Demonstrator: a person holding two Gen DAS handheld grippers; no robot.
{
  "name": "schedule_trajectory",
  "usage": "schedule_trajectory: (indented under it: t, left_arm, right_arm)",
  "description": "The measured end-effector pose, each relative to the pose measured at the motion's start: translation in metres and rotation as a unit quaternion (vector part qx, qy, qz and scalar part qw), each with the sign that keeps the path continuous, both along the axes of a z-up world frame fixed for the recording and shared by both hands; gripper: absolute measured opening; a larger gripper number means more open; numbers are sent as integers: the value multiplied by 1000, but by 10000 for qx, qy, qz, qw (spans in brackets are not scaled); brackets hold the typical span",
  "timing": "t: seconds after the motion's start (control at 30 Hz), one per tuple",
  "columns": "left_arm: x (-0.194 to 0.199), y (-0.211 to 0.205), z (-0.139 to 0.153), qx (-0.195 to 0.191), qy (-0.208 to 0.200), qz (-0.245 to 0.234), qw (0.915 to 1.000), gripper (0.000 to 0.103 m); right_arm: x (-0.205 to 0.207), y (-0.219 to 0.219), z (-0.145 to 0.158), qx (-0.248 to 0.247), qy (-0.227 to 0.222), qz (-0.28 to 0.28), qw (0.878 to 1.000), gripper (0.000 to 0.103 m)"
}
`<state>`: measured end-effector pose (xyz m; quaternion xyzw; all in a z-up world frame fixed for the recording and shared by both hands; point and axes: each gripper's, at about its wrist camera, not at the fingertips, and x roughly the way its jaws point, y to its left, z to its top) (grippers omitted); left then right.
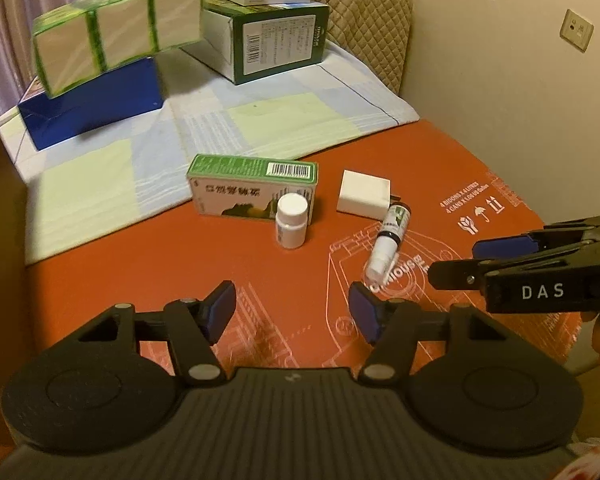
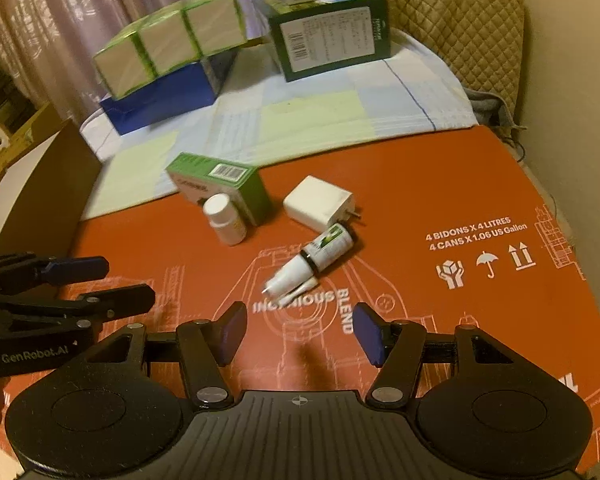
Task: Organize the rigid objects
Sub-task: 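Grasp the small brown bottle with the right tool while the left tool grasps the white pill bottle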
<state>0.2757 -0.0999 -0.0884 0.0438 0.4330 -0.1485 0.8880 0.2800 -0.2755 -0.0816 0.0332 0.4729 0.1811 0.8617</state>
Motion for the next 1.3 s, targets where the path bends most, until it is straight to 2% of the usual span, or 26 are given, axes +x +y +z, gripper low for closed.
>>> schedule_trajectory:
  t: [0.13,0.23,0.77,0.9,1.03,1.3]
  left_arm:
    - [16,-9,-8,72,-36,-98,9999,58]
    - [29,-13,-14,114,-27,-129,9998,51]
    - [64,-25,-38,207,42,-177,9996,50]
    - [70,-27,-42,218,70,-163,9996,50]
    - [76,-28,-46,242,102,-163,9995,45]
    - [85,-30,-50,310,109,-160,9993,41]
  right_arm:
    - [16,3,-8,-24,2,-55,10000,52]
    - [28,6,-16,-36,37,-104,9999,48]
    - [72,16,-46,178,539,-614,9965,36]
    - [75,15,-48,162,526,-589,9967,32]
    - [76,14,-47,93,497,-504,9974,28]
    - [76,8,-47,-336,327,-263,9986,22]
